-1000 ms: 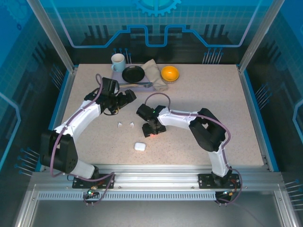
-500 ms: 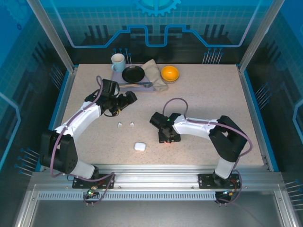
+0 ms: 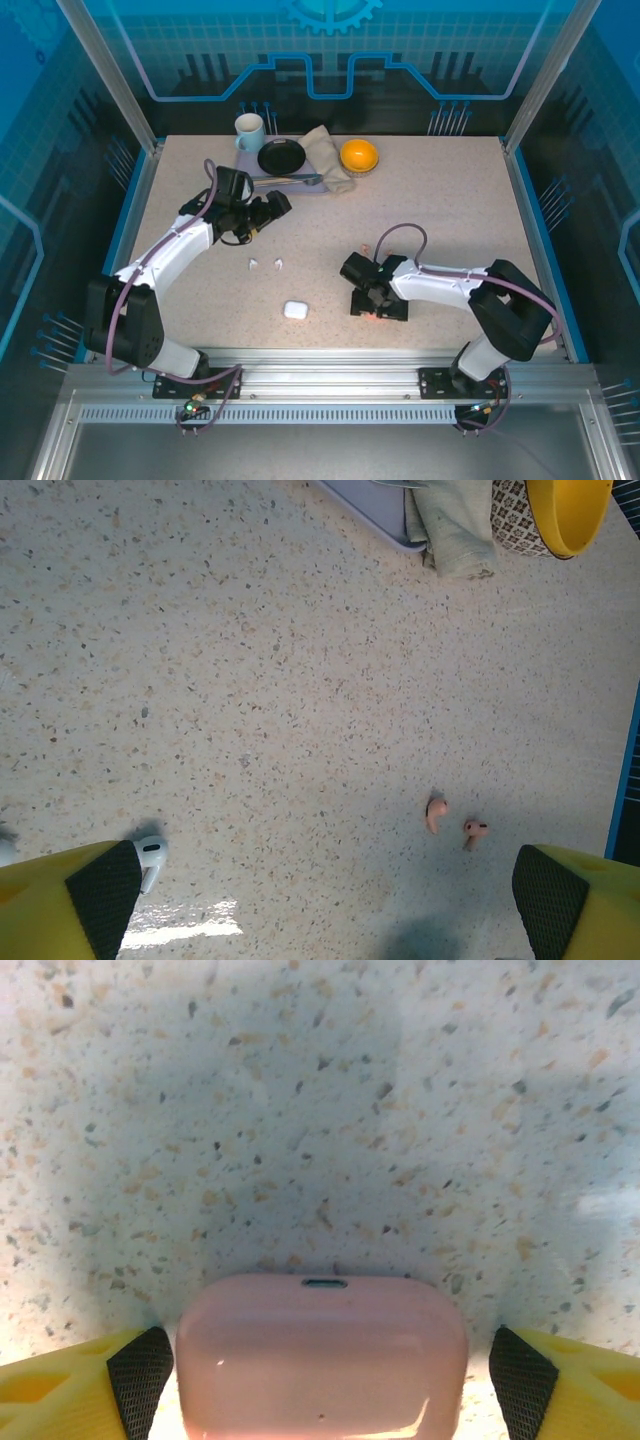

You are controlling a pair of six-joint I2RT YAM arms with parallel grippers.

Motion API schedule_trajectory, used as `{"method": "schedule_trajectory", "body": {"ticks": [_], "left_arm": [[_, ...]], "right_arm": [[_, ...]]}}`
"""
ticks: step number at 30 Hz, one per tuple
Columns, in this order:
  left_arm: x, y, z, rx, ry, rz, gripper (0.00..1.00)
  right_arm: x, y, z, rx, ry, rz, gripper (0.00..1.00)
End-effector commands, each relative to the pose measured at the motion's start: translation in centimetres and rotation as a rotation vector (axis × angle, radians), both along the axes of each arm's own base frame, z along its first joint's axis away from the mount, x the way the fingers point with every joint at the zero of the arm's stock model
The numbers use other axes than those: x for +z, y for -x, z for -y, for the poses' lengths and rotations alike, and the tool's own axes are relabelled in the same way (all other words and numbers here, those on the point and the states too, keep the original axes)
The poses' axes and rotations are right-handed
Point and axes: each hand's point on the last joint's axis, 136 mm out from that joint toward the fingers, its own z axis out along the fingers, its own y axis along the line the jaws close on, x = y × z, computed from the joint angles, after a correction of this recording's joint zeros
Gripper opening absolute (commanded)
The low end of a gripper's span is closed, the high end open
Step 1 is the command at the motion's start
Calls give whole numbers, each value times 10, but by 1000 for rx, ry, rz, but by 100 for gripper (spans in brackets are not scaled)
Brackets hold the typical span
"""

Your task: Insert wireless bluetooth earbuds into charging case

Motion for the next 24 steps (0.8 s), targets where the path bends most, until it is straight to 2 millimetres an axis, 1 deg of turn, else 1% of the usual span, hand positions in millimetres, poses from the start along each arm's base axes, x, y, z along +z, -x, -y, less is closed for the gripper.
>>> {"method": "schedule_trajectory", "body": {"ticks": [1,5,8,9,11,13,16,18,20,22,24], "left_arm": [[10,1,6,-3,33,14,99],[11,0,7,-5,32,15,99],[11,-1,7,-5,31,13,99],[12,-1,8,-7,32,14,99],[12,-1,8,-8,31,14,99],[12,-2,8,-7,30,13,99],[12,-2,9,-9,33,9,99],[13,-2,10,-8,33,12,99],[14,-1,10,-12,30,11,99],[14,0,10,-13,25,9,99],[15,1,10,-16,24,9,99]], "right_arm": [[8,6,-18,13,-83,-11,88],[19,8,-53,93,-200,-11,88],[41,7,-95,198,-343,5,87],[49,10,-105,240,-374,5,87],[62,12,-114,295,-396,11,87],[75,13,-113,335,-400,35,87],[87,4,-87,326,-316,90,87],[88,-7,-64,296,-222,119,86],[88,-16,-50,308,-134,141,86],[86,-24,-45,347,-59,149,88],[80,-29,-45,388,5,138,88]]}}
